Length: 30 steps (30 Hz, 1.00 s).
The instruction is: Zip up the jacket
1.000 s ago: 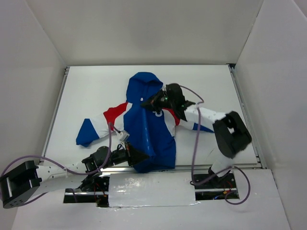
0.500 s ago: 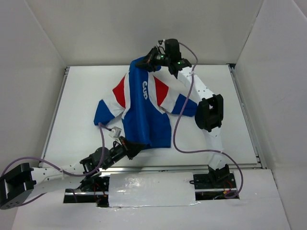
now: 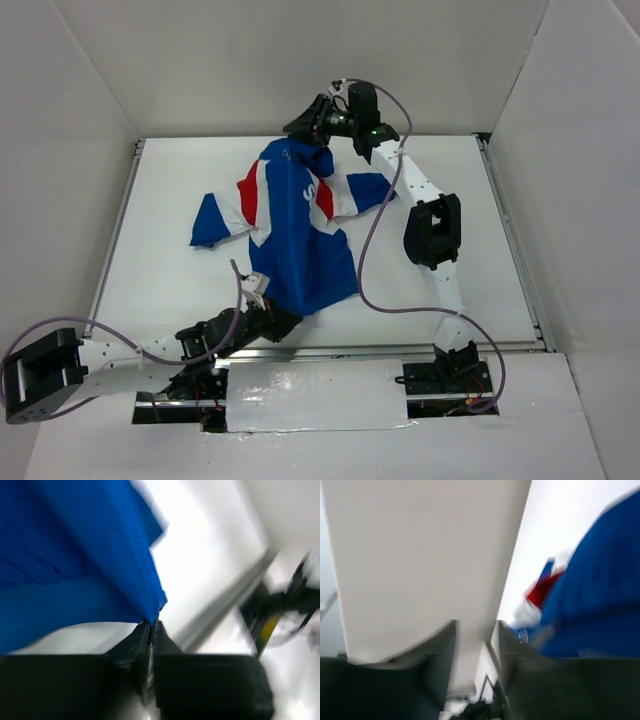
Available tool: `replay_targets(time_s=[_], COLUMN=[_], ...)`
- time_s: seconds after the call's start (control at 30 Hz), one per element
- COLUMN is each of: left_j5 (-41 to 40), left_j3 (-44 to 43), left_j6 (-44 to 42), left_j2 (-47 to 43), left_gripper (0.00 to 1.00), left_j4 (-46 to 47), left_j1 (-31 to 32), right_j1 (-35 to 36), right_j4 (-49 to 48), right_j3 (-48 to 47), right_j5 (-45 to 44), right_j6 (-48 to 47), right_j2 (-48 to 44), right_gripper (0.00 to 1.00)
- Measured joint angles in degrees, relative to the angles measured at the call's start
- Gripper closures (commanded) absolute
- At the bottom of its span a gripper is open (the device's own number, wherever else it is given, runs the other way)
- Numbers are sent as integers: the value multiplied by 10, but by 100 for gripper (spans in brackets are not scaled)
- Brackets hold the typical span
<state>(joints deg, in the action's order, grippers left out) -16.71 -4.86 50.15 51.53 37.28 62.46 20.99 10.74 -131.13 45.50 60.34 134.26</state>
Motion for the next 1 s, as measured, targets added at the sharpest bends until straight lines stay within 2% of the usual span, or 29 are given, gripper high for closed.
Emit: replay_targets(time_s=[0.03, 0.07, 0.1, 0.13, 0.27, 0.43, 0.47, 0.5, 0.53, 0.6, 0.7, 0.77, 0.93, 1.0], left_j5=[14, 28, 39, 46, 45, -22, -45, -66, -87, -121, -146, -138, -81, -66], left_j3=[0, 0, 0, 0, -8, -101, -137, -170, -208, -275, -370, -416, -474, -485], left_j6=[0, 5, 10, 13, 28, 55, 62, 73, 81, 95, 96, 72, 5, -14], left_j2=[7, 12, 13, 10, -42, -125, -133, -134, -132, -117, -81, -55, -26, -26], left_gripper=[55, 35, 5, 1, 1, 1, 0, 1, 1, 1, 1, 1, 1, 1], left_j4=[-19, -43, -66, -85, -175, -372, -419, -461, -499, -572, -659, -691, -735, -753], left_j1=[9, 16, 23, 25, 26, 25, 22, 17, 5, -30, -137, -235, -497, -582], right_j1=[-5, -12, -20, -29, -66, -107, -112, -116, -117, -116, -110, -106, -103, -104], right_j4=[-21, -35, -47, -56, -69, -40, -22, 2, 21, 48, 69, 81, 126, 162], right_j3=[-10, -20, -30, -38, -44, -48, -38, -16, 10, 96, 256, 343, 484, 542], right_j5=[-13, -22, -29, -36, -53, -66, -76, -90, -103, -136, -193, -227, -323, -359], right_j6=[-2, -2, -4, -4, -6, -38, -55, -77, -98, -143, -206, -241, -299, -310], right_j2=[16, 27, 38, 45, 50, 24, 6, -26, -60, -158, -349, -468, -699, -779], right_gripper=[37, 36, 32, 23, 19, 13, 12, 4, 0, 0, 0, 0, 0, 0])
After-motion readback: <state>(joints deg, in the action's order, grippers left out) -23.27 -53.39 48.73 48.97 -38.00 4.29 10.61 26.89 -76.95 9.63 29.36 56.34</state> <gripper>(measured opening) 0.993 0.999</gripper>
